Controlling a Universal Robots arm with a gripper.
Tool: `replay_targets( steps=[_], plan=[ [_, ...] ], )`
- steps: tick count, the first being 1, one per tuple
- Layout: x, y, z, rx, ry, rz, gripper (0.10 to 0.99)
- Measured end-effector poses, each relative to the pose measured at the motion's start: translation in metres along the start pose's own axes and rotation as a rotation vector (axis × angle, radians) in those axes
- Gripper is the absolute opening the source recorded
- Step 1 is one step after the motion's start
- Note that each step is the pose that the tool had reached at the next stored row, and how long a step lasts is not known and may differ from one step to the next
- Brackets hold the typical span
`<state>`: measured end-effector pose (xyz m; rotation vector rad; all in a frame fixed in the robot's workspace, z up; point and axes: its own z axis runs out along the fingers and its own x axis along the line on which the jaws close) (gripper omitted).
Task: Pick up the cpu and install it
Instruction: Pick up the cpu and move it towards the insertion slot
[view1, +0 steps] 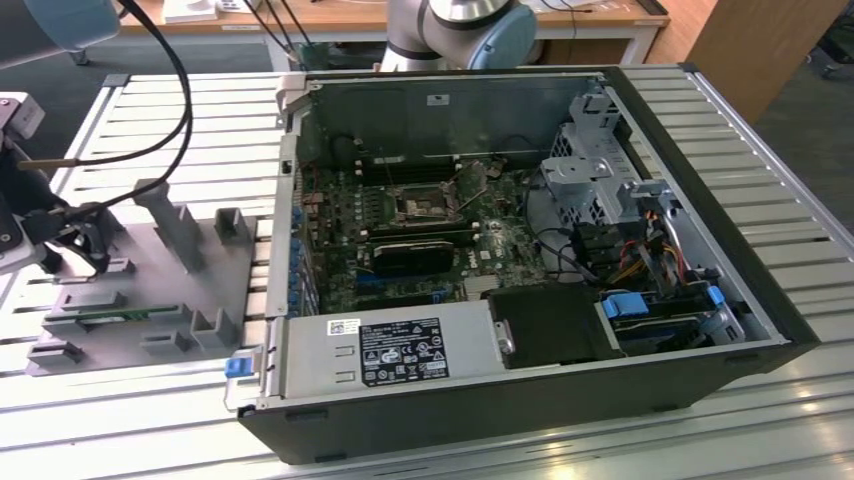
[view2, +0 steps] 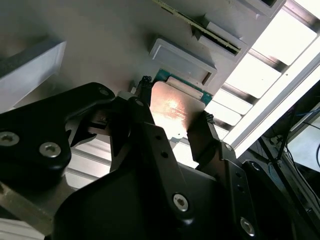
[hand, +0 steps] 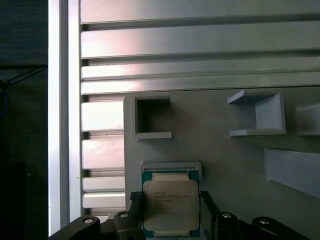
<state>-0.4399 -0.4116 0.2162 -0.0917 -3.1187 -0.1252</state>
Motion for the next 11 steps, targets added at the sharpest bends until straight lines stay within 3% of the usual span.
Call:
replay_targets(
  steps=[11],
  plan=[
    [0.0000, 0.0003, -0.0033, -0.001, -0.0001, 0.000, 0.541]
  ],
)
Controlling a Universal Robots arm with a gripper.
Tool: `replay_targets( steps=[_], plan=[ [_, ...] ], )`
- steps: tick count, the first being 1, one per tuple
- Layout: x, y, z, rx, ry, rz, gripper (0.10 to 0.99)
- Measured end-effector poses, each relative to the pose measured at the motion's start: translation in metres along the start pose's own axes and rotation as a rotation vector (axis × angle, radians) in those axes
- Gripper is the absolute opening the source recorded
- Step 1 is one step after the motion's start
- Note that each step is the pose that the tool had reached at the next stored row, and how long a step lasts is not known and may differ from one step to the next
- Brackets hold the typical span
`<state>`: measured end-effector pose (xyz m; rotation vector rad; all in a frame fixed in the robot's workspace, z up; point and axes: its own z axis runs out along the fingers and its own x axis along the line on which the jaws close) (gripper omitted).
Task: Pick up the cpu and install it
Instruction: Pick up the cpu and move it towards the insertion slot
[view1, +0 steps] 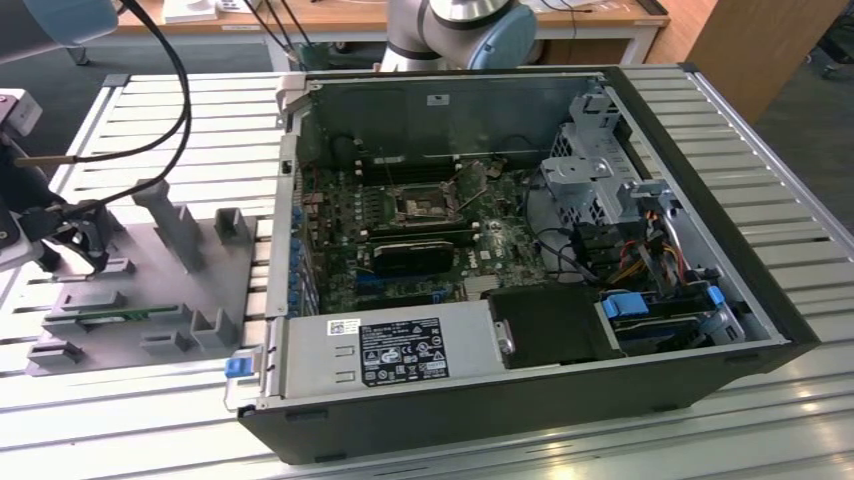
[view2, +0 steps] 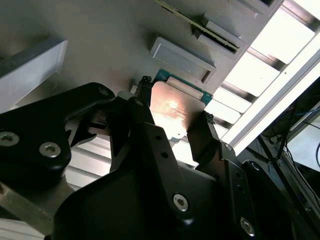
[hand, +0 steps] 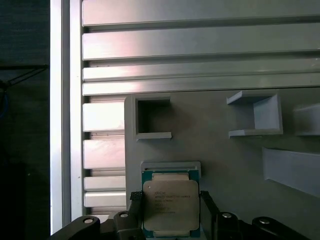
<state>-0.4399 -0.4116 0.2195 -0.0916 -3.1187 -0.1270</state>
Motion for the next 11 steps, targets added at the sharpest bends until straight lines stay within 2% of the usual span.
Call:
replay_targets(
  steps=[11],
  plan=[
    [0.0001, 0.0002, -0.0026, 0.000, 0.0001, 0.000, 0.541]
  ],
)
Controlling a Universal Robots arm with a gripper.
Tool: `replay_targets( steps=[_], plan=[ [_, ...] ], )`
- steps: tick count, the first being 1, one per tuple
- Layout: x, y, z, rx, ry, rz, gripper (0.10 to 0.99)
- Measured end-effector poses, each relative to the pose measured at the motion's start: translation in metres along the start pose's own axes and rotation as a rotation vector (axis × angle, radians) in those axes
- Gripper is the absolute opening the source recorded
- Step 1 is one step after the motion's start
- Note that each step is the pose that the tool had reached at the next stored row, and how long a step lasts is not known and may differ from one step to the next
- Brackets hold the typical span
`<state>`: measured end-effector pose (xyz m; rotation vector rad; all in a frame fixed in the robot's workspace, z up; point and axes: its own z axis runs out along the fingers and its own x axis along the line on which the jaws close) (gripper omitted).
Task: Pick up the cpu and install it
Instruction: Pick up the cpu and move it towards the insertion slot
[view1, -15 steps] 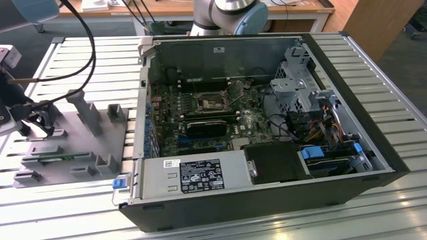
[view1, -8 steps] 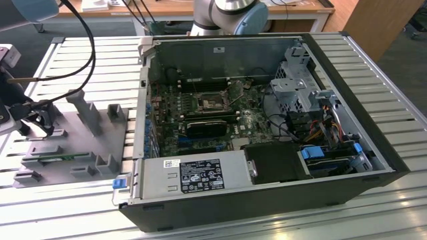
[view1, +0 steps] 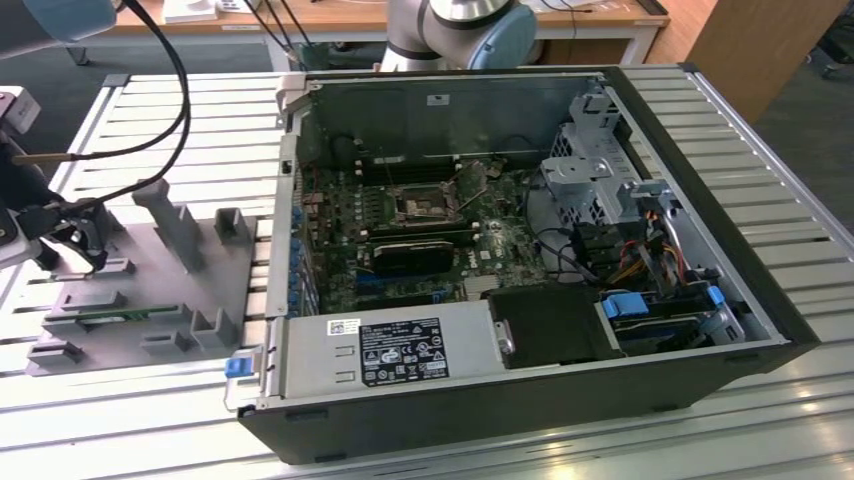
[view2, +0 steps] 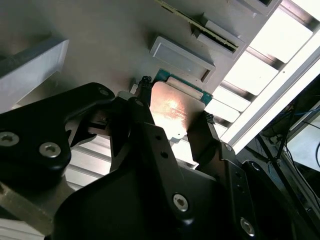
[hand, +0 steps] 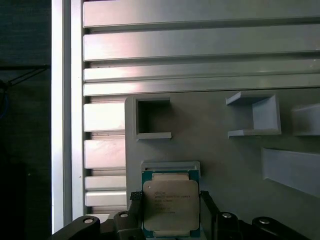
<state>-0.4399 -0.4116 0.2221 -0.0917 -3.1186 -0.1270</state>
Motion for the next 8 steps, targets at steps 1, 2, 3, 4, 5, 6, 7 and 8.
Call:
replay_targets(
  steps=[1, 2, 3, 4, 5, 6, 7, 8],
  plan=[
    [0.0000, 0.0001, -0.0009, 0.000, 0.0001, 0.000, 0.541],
    [0.0001, 0.0002, -0.0021, 0.000, 0.0000, 0.000, 0.541],
    [0.0001, 0.0002, -0.0022, 0.000, 0.0000, 0.000, 0.541],
    [0.0001, 0.0002, -0.0024, 0.000, 0.0000, 0.000, 0.541],
    [0.0001, 0.0002, -0.0026, 0.000, 0.0000, 0.000, 0.541],
    [0.0001, 0.0002, -0.0029, 0.000, 0.0000, 0.000, 0.541],
    [0.0001, 0.0003, -0.0031, 0.000, 0.0000, 0.000, 0.541],
    [0.0001, 0.0003, -0.0034, 0.000, 0.0001, 0.000, 0.541]
  ],
)
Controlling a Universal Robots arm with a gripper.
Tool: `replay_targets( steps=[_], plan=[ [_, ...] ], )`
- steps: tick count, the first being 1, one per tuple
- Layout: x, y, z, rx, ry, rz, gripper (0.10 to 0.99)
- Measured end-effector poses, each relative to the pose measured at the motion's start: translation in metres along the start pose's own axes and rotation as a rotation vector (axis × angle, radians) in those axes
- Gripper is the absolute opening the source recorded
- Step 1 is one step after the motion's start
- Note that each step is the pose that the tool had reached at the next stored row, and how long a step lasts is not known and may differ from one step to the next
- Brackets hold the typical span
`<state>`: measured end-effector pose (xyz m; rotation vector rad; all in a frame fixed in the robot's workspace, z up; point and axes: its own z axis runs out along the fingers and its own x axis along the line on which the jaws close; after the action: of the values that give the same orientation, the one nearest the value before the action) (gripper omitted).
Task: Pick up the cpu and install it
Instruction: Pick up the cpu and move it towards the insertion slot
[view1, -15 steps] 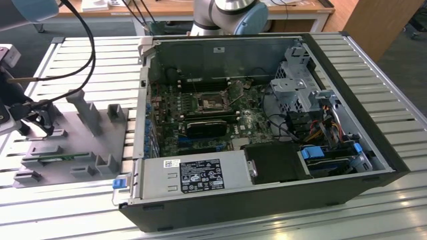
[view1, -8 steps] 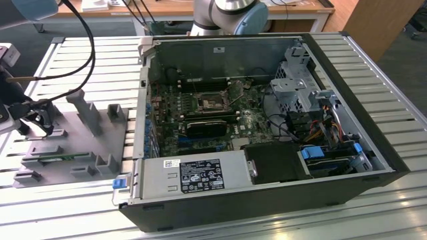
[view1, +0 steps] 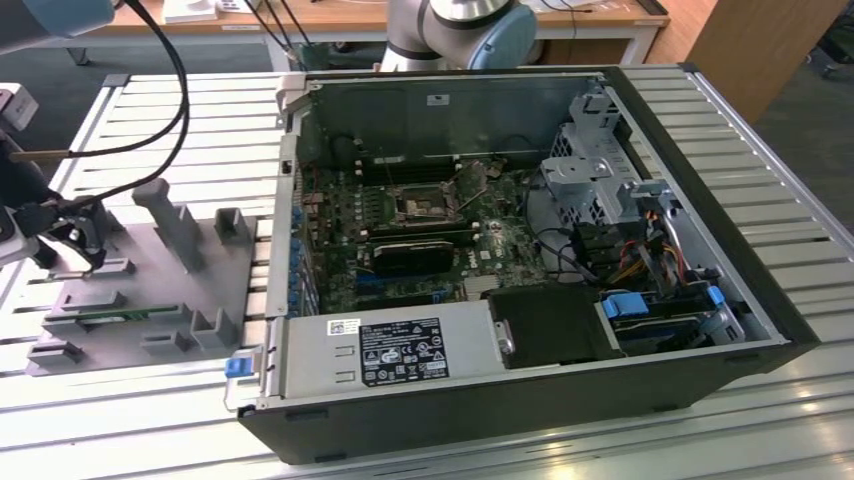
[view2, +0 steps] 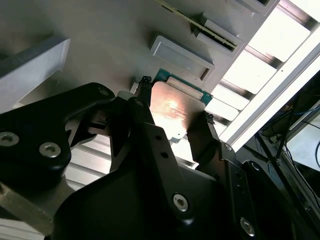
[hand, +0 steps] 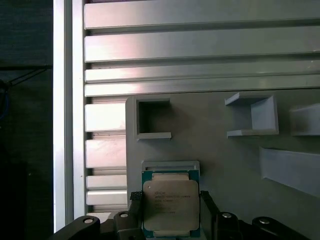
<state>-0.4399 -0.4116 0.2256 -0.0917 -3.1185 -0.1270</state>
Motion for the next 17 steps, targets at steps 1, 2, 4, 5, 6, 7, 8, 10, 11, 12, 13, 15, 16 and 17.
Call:
replay_targets(
  steps=[1, 2, 4, 5, 6, 7, 8, 10, 11, 12, 13, 15, 16, 17],
  plan=[
    [0.0000, 0.0000, -0.0003, 0.000, 0.0000, 0.000, 0.541],
    [0.0000, 0.0000, -0.0006, 0.000, -0.0001, 0.000, 0.541],
    [0.0000, 0.0001, -0.0012, 0.000, 0.0000, 0.000, 0.541],
    [0.0000, 0.0001, -0.0015, 0.000, 0.0000, 0.000, 0.541],
    [0.0000, 0.0001, -0.0017, 0.000, -0.0001, 0.000, 0.541],
    [0.0000, 0.0002, -0.0020, 0.000, -0.0002, 0.000, 0.541],
    [0.0001, 0.0002, -0.0022, 0.000, -0.0001, 0.000, 0.541],
    [0.0001, 0.0002, -0.0026, 0.000, -0.0001, 0.000, 0.541],
    [0.0001, 0.0002, -0.0028, 0.000, -0.0001, 0.000, 0.541],
    [0.0001, 0.0002, -0.0030, 0.000, -0.0001, 0.000, 0.541],
    [0.0001, 0.0003, -0.0032, 0.000, 0.0000, 0.000, 0.541],
    [0.0001, 0.0003, -0.0036, 0.000, -0.0001, 0.000, 0.541],
    [0.0001, 0.0003, -0.0038, 0.000, -0.0001, 0.000, 0.541],
    [0.0001, 0.0003, -0.0041, 0.000, 0.0000, 0.000, 0.541]
  ],
)
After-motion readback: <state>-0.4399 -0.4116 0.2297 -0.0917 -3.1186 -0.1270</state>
